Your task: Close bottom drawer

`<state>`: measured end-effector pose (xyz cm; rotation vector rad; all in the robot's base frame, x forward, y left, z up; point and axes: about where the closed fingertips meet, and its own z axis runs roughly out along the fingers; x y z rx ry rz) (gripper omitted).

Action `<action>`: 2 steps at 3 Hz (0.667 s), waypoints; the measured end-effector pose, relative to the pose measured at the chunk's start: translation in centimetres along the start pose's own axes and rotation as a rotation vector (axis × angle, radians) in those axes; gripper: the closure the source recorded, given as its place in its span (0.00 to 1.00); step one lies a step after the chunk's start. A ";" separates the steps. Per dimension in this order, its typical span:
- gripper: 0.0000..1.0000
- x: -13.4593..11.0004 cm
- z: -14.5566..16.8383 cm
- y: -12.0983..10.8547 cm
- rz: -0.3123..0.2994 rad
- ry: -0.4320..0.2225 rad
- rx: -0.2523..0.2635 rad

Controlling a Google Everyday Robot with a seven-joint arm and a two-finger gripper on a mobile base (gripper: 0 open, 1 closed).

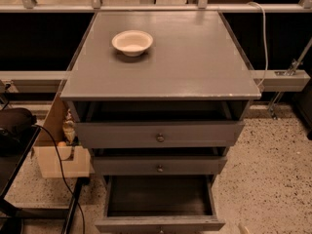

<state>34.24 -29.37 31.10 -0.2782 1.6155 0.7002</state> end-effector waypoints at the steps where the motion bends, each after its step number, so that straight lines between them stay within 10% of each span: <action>1: 0.41 0.0 0.0 0.0 0.000 0.000 0.000; 2: 0.65 0.0 0.0 0.0 0.000 0.000 0.000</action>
Offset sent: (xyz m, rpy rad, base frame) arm 0.0000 0.0000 0.0000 0.0000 0.0000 0.0000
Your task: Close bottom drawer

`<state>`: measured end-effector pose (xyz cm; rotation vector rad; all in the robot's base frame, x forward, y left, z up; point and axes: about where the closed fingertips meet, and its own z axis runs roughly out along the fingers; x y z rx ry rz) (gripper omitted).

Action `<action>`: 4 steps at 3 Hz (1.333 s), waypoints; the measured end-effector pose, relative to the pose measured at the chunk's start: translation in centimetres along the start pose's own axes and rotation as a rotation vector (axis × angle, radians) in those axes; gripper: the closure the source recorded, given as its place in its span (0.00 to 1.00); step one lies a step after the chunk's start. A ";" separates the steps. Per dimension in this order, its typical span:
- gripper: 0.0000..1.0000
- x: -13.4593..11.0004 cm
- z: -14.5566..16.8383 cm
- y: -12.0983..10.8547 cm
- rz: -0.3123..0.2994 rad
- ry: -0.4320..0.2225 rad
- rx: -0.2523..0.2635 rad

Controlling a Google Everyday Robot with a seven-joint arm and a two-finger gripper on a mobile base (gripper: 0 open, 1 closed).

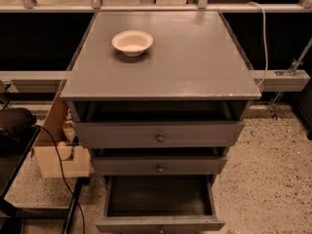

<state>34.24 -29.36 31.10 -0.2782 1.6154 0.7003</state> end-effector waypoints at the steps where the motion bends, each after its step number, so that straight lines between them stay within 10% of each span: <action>1: 0.95 0.2 0.1 0.1 0.002 0.005 -0.005; 4: 1.00 8.1 4.1 1.2 0.074 0.116 -0.062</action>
Offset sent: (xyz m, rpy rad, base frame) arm 0.0038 0.0226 -0.0274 -0.0118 0.0647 0.0829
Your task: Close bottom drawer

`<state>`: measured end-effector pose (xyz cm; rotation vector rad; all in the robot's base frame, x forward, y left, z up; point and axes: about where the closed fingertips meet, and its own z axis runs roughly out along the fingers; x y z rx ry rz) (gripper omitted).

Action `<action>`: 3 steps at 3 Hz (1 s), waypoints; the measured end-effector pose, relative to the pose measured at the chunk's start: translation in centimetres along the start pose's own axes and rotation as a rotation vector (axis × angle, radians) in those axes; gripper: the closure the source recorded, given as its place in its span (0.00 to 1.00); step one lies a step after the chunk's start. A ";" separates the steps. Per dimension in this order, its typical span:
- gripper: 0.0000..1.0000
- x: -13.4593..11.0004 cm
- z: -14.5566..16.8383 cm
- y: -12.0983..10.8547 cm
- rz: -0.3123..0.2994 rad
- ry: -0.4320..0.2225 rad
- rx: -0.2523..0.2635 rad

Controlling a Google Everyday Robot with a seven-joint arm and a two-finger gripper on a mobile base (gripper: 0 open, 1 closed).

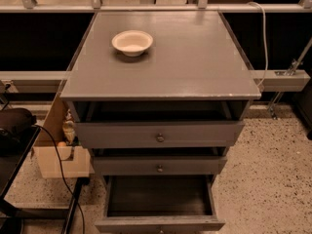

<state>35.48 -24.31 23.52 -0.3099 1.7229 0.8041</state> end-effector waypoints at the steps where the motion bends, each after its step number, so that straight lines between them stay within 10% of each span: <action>1: 1.00 2.8 1.5 -0.8 0.021 -0.019 0.038; 3: 1.00 6.9 2.9 -1.9 0.056 -0.031 0.099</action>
Offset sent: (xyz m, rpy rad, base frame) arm 0.0152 0.0187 -0.1136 0.0243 0.0554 -0.1798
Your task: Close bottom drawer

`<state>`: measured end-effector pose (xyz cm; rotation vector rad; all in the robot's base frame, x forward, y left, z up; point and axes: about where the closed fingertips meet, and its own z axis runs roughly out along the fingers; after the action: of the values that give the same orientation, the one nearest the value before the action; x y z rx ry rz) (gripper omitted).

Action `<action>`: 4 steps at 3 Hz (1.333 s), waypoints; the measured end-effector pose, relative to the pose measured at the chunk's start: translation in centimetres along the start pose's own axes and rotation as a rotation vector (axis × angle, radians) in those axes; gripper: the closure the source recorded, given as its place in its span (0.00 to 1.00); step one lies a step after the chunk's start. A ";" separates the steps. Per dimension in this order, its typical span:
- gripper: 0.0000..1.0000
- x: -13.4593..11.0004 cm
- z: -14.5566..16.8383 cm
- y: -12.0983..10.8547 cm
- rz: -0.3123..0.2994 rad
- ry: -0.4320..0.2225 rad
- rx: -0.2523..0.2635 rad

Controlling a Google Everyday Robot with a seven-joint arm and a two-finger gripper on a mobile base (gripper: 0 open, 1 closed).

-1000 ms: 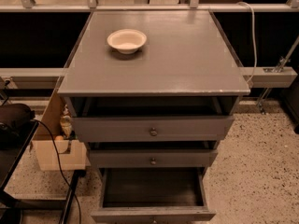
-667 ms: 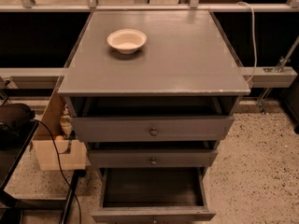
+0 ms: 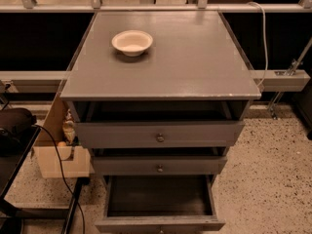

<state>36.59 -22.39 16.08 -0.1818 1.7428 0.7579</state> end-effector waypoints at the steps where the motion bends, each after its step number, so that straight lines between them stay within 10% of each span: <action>1: 1.00 1.5 1.6 -1.2 0.017 0.020 0.009; 4: 1.00 2.0 5.1 -2.6 0.019 0.008 0.014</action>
Offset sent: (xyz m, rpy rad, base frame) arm 0.0259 0.0000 -0.0343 -0.0104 0.0490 -0.0106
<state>41.32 -20.97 12.65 -0.1598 1.7595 0.7593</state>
